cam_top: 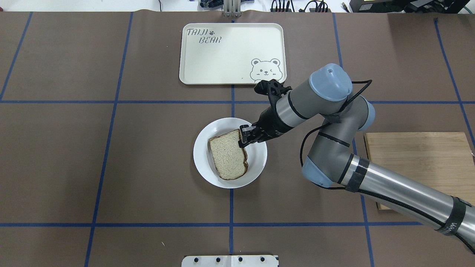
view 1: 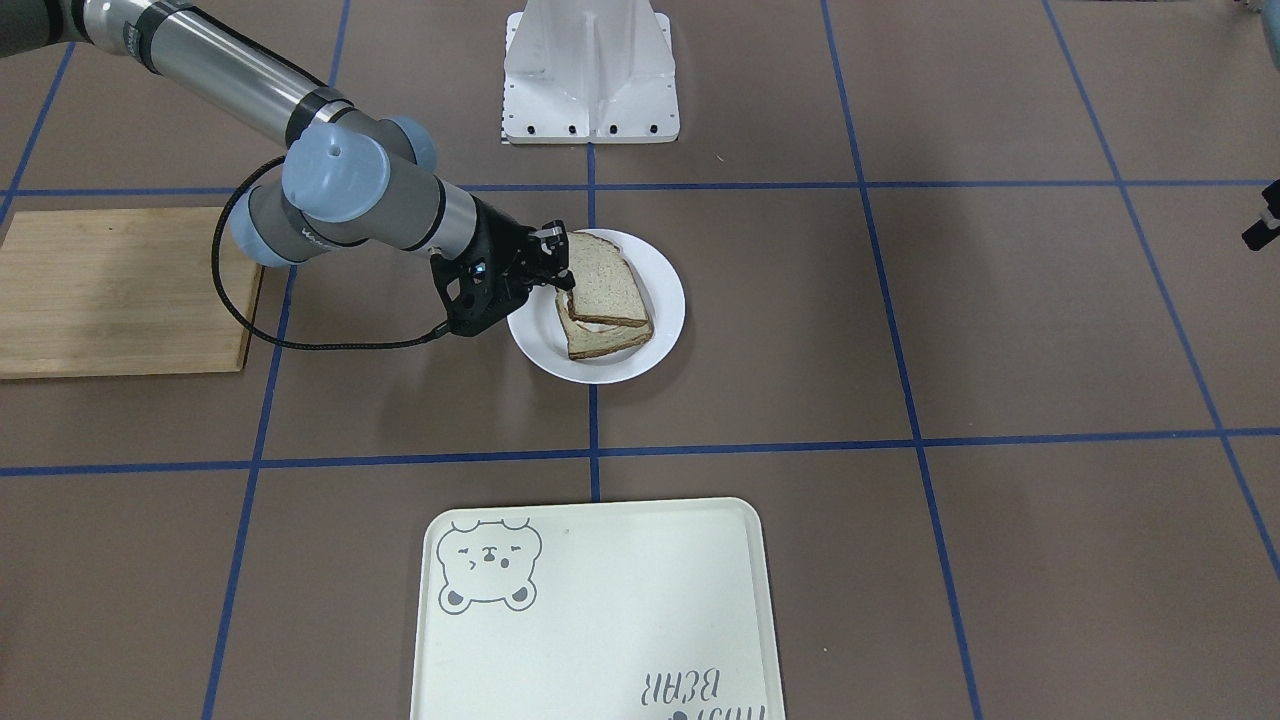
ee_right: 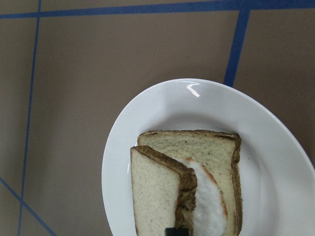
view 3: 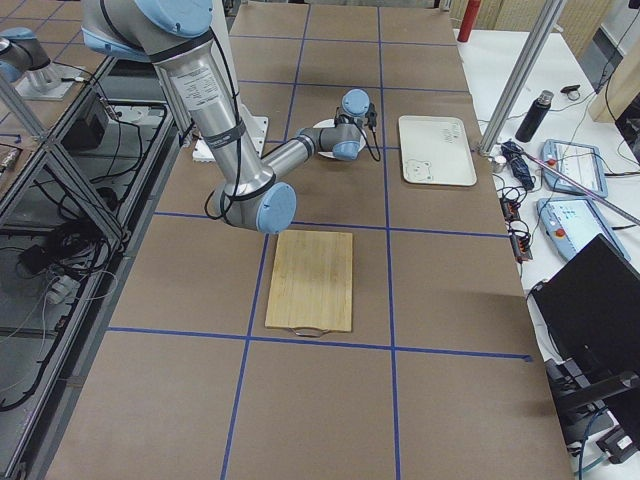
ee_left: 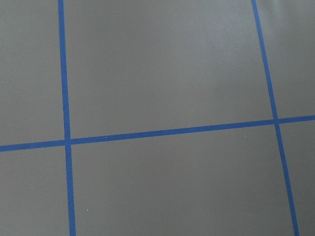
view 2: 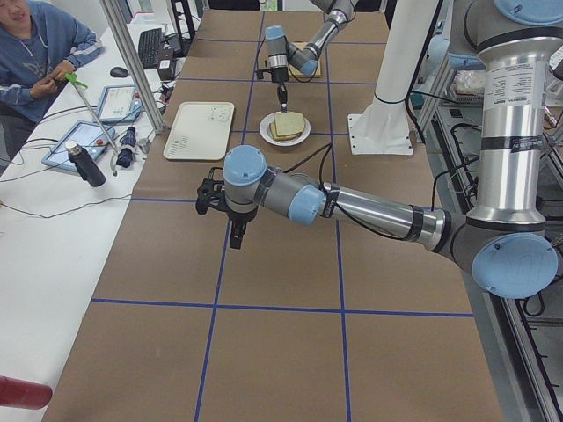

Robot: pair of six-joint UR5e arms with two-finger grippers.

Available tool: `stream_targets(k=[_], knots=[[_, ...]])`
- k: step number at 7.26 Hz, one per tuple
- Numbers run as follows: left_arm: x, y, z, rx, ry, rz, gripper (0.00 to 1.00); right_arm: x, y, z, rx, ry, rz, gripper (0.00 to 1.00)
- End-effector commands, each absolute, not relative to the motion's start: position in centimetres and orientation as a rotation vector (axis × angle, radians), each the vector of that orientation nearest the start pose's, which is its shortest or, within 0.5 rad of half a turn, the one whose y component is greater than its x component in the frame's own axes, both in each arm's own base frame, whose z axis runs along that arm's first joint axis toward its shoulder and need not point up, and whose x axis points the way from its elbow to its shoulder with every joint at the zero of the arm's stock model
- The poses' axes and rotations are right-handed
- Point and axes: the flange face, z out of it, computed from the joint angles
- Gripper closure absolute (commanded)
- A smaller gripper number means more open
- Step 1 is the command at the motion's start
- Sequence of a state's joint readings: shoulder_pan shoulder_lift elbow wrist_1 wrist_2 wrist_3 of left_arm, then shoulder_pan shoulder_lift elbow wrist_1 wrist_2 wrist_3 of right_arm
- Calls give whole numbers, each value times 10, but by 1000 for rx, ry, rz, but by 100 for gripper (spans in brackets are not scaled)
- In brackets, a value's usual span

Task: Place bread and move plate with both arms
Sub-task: 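Carry the bread over the plate and lay it on the egg toast, then open the right gripper and withdraw it while the left arm reaches toward the plate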

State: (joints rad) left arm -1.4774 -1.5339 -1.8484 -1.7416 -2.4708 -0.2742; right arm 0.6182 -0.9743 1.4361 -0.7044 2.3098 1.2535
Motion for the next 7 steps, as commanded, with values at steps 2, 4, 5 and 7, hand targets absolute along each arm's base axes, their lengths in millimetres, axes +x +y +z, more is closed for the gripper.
stream_targets(k=[2,4,5,7], knots=[[-5,-488,507,200,948,-7,2,-520,-453,263,11,-1389,-227,0],[52,-498,478,75,1043,-78,2,-470,-486,261,41,-1397,-177,0],[96,-498,452,43,1099,-82,2,-420,-516,282,26,-1390,-145,0],[200,-476,406,-88,1234,-164,2,-328,-557,322,28,-1374,-55,0]])
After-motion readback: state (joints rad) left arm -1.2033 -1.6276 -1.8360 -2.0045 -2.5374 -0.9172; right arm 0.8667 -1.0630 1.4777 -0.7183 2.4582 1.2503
